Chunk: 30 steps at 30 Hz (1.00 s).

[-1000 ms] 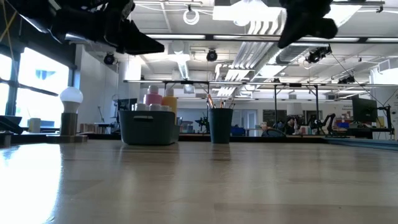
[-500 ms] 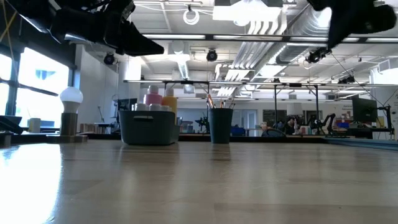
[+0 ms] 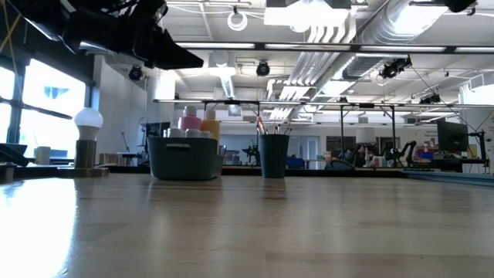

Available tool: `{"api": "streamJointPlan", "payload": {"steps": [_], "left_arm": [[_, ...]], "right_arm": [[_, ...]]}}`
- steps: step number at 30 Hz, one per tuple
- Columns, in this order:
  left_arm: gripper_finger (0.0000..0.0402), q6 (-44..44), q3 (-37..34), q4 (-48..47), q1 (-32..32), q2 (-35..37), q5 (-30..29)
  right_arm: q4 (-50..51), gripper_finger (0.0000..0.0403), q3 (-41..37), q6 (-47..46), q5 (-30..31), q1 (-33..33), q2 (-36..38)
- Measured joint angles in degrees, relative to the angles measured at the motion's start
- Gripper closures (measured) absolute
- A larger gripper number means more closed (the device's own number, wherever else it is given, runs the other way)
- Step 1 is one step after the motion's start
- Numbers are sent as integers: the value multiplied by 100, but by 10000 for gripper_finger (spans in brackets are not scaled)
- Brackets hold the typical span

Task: Pick & Place Paint Supplies
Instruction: Adjust the green bin

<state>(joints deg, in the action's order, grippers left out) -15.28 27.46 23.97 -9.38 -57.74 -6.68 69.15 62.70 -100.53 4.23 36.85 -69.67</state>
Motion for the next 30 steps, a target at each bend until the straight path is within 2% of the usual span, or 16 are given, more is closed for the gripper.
{"api": "streamJointPlan", "payload": {"steps": [10,19,23,30], "left_arm": [[252,-3,0,13,1,0,-334],[252,-3,0,13,1,0,-355],[252,-1,0,13,1,0,-355],[252,12,0,13,1,0,-354]], "right_arm": [[86,401,0,-744,146,956,-225],[94,395,0,-939,116,1031,-553],[68,366,2,-950,-144,987,-762],[-199,274,2,-943,-140,987,-1034]]}}
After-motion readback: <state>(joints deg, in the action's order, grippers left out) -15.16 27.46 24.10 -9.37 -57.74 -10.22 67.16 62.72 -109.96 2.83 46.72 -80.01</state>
